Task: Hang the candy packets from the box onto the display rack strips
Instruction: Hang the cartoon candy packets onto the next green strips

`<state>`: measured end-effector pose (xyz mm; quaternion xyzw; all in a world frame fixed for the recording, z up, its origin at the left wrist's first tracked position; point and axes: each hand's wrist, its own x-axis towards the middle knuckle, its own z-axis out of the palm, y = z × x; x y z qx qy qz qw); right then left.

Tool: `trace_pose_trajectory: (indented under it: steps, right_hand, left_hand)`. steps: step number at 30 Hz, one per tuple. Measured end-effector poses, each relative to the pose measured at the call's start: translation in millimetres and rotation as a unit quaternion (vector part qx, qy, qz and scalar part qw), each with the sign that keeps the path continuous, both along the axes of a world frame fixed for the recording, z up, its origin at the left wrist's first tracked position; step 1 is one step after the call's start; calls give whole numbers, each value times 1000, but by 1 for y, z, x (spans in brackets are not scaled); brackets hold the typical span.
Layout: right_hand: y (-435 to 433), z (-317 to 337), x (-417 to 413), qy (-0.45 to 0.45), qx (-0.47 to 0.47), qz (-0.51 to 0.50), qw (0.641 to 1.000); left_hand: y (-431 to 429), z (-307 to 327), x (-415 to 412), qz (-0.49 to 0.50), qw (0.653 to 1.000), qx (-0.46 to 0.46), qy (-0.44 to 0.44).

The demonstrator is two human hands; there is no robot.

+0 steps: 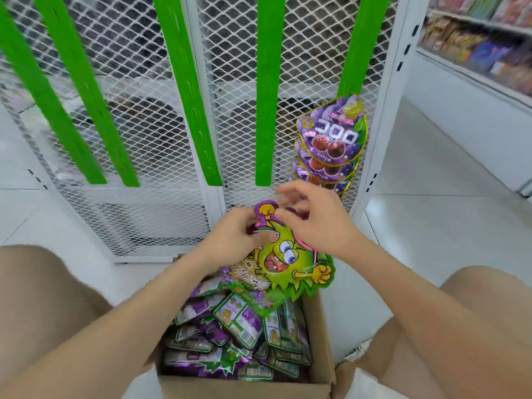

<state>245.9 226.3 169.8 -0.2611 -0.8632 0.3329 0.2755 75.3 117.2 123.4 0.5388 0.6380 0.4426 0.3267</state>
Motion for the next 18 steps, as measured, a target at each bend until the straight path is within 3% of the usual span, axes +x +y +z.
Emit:
trace_pose_trajectory:
  steps: [3, 7, 9, 11, 14, 18]
  right_hand:
    - [14, 11, 2, -29, 59, -69, 995]
    - [35, 18, 10, -8, -172, -96, 980]
    - [40, 24, 7, 0, -214, -77, 974]
    - [45, 27, 2, -46, -145, -81, 985]
    - [50, 26, -8, -212, -38, -82, 973]
    - [53, 23, -23, -320, 1, -62, 945]
  left_hand:
    - [5, 29, -15, 79, 994, 18, -68]
    - [16, 48, -43, 164, 968, -10, -189]
    - [24, 48, -52, 164, 963, -28, -211]
    - [34, 44, -56, 210, 965, -39, -149]
    - [49, 38, -53, 284, 958, -15, -26]
    - [84, 36, -45, 292, 956, 34, 19]
